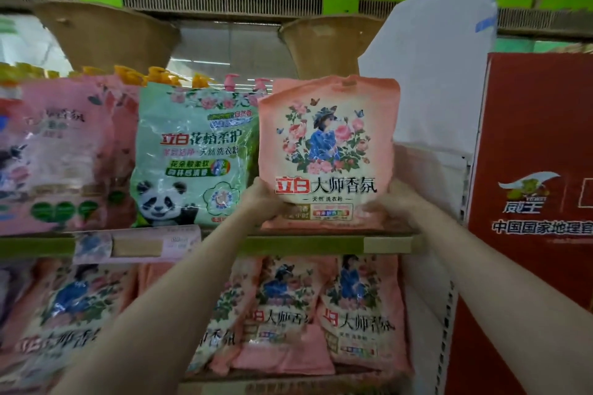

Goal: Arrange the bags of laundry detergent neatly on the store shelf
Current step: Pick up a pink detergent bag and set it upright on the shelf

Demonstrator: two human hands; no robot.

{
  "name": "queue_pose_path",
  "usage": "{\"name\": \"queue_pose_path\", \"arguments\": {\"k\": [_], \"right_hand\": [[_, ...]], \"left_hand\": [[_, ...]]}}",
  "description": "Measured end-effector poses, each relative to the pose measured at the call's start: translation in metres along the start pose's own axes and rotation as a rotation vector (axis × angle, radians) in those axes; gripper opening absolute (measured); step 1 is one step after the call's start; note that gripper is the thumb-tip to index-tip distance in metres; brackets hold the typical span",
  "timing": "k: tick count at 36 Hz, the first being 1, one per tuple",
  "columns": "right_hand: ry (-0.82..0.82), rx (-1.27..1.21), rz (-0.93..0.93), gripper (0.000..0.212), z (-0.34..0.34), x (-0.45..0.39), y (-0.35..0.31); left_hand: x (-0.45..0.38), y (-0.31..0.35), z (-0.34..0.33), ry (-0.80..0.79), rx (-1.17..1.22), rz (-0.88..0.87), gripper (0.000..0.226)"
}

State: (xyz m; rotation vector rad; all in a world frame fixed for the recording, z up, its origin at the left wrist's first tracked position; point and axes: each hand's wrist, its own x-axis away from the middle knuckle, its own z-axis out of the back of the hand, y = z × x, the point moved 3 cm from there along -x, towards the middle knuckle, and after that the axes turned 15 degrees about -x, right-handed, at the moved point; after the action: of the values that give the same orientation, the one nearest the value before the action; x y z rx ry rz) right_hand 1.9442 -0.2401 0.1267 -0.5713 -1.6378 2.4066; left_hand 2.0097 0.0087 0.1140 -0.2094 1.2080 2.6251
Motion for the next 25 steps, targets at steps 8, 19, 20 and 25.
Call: {"name": "queue_pose_path", "arguments": {"k": [8,19,20,25], "right_hand": [[0.045,0.022,0.01,0.049,0.001,-0.013,0.005],[0.307,0.465,0.161,0.073,-0.012,0.035,-0.009],[0.305,0.484,0.169,0.073,-0.012,0.035,-0.01],[0.293,0.54,0.201,0.061,-0.016,0.041,-0.015]], "left_hand": [[-0.011,0.007,-0.01,0.049,-0.062,0.039,0.06],[0.031,0.025,-0.012,0.251,-0.668,0.028,0.056],[0.034,0.025,-0.01,0.254,-0.701,-0.003,0.046],[0.053,0.026,0.006,0.222,-0.835,-0.106,0.029]]}}
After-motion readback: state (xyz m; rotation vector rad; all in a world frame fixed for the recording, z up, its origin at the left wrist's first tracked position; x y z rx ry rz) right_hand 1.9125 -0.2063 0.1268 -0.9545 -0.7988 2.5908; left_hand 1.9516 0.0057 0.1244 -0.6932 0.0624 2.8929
